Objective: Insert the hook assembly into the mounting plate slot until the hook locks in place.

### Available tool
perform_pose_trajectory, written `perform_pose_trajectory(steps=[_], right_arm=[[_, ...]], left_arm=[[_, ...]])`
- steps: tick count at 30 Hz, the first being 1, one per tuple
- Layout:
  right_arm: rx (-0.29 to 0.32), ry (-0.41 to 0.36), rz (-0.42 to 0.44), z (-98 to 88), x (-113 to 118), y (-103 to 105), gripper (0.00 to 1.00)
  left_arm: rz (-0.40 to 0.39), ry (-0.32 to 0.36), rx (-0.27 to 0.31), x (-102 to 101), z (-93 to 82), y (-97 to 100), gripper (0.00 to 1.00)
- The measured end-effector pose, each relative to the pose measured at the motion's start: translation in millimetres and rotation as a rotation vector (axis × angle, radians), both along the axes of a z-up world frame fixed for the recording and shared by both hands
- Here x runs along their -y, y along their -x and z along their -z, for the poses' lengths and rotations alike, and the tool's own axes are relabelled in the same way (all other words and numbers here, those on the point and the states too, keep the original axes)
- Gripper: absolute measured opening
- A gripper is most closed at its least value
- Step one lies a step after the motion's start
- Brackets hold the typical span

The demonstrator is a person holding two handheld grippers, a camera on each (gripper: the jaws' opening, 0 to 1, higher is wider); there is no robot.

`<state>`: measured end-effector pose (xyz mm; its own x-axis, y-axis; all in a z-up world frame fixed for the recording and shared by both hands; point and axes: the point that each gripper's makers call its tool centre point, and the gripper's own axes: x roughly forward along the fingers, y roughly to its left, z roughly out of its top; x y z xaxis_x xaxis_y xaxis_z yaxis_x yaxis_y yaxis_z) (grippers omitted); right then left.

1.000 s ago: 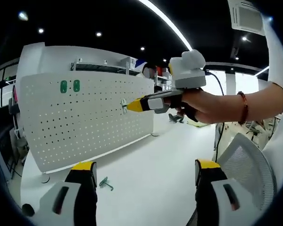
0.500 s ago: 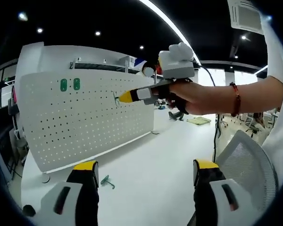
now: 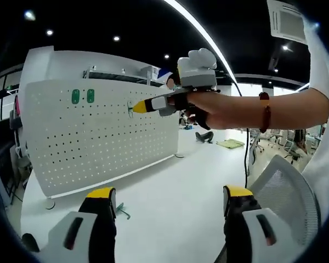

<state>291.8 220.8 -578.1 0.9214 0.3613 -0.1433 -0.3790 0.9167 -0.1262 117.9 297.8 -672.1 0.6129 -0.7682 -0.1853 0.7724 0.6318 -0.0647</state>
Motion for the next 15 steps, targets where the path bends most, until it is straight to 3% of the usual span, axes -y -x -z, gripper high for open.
perform_pose_trajectory(steps=[15], right_arm=[[0.012, -0.024, 0.015, -17.9, -8.6, -21.0, 0.01]], left_arm=[[-0.014, -0.015, -0.021, -4.3, 8.2, 3.5, 0.84]])
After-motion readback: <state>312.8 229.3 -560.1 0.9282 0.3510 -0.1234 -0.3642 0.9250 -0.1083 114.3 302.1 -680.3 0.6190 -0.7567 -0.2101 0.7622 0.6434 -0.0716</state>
